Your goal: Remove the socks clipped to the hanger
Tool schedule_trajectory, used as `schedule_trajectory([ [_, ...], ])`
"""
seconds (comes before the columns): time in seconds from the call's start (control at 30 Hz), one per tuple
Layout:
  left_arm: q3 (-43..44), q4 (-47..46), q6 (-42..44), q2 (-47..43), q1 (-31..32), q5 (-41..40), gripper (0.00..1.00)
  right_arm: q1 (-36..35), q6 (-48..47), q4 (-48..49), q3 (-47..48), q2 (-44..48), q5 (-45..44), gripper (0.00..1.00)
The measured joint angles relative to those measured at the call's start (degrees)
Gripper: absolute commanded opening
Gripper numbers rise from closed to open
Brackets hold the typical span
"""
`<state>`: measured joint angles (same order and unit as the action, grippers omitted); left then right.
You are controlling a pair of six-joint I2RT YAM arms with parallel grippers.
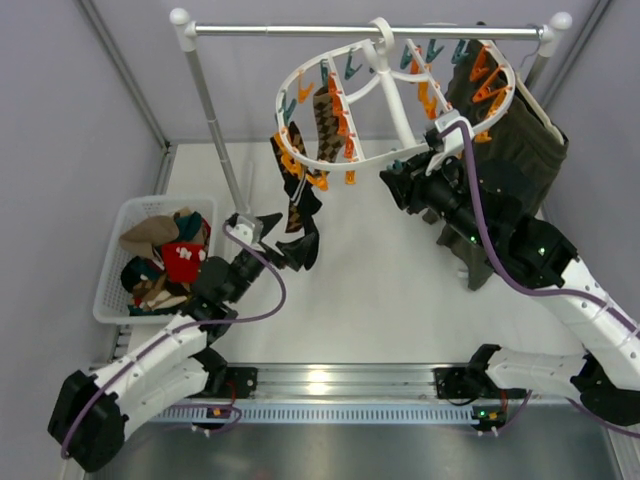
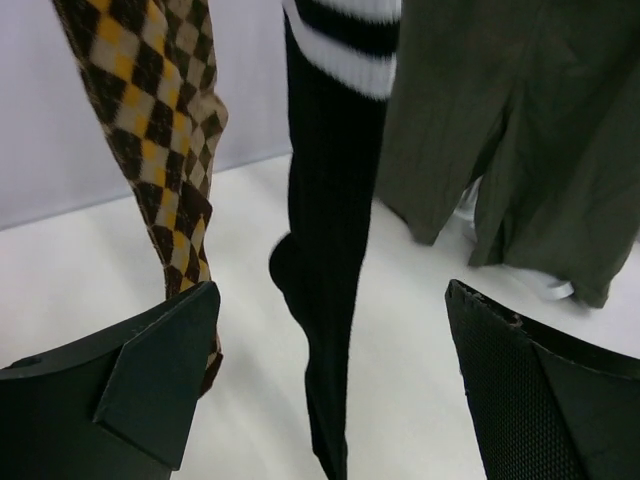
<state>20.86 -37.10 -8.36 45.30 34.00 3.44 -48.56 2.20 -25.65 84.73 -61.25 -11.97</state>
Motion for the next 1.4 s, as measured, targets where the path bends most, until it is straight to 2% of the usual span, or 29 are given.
schedule_trajectory([
  [0.03,0.02,-1.77,0.74,2.16,0.44,-0.24,0.95,0.00,0.04,0.02,0.00,-0.02,0.11,0.28],
  [0.13,0.04,-4.55,2.16,9.16,1.22,-1.92,0.78,0.00,0.50,0.33,0.00,-0.07,0.72,0.29],
  [0.17,0.07,-5.35,2.51,10.73,1.31,-2.67,0.71,0.00,0.59,0.52,0.00,-0.07,0.92,0.29],
  [0.2,0.15,-6.25,2.78,12.66,1.33,-3.65,0.59,0.00,0.76,0.76,0.00,-0.07,1.16,0.30],
  [0.27,0.81,-7.96,3.37,16.13,1.31,-5.53,0.46,0.00,1.05,0.90,0.00,-0.07,1.62,0.32],
  [0.3,1.31,-8.81,3.58,17.77,1.31,-6.47,0.32,0.00,1.20,0.90,0.00,-0.04,1.88,0.33],
  [0.4,3.54,-10.29,4.13,21.75,1.31,-8.48,0.19,0.00,1.88,0.90,-0.02,0.02,2.91,0.36],
  [0.43,4.35,-10.75,4.26,22.71,1.31,-8.98,0.05,0.00,2.08,1.05,-0.15,0.13,3.17,0.37],
  [0.47,5.09,-11.17,4.17,23.45,1.31,-9.22,0.00,0.00,2.16,1.33,-0.57,0.42,3.37,0.40],
  [0.57,6.25,-12.17,4.66,24.24,1.40,-9.97,0.00,0.00,2.91,1.09,-1.97,1.55,4.66,0.70],
  [0.6,6.32,-12.55,4.66,24.22,1.49,-10.36,0.00,0.00,3.23,0.98,-2.27,1.88,4.96,0.88],
  [0.63,6.32,-12.83,4.68,24.20,1.66,-10.69,0.00,0.00,3.54,0.72,-2.36,2.05,5.38,0.97],
  [0.67,6.32,-12.94,4.76,24.20,2.01,-11.21,0.00,0.00,3.69,0.68,-2.58,2.40,5.92,0.99],
  [0.93,6.32,-13.03,7.78,21.46,9.94,-19.06,0.00,0.00,5.84,-1.31,-2.60,6.54,13.68,0.99],
  [1.1,6.51,-13.75,13.07,19.89,21.27,-28.44,0.00,0.00,7.89,-2.91,-1.22,8.70,19.80,0.99],
  [1.27,10.36,-13.88,19.26,22.43,31.36,-36.57,0.00,-0.02,9.03,-5.62,6.21,4.50,24.83,0.99],
  [1.4,15.28,-14.12,23.87,26.25,36.48,-40.83,0.00,-0.48,9.42,-7.52,10.86,-0.04,25.79,0.99],
])
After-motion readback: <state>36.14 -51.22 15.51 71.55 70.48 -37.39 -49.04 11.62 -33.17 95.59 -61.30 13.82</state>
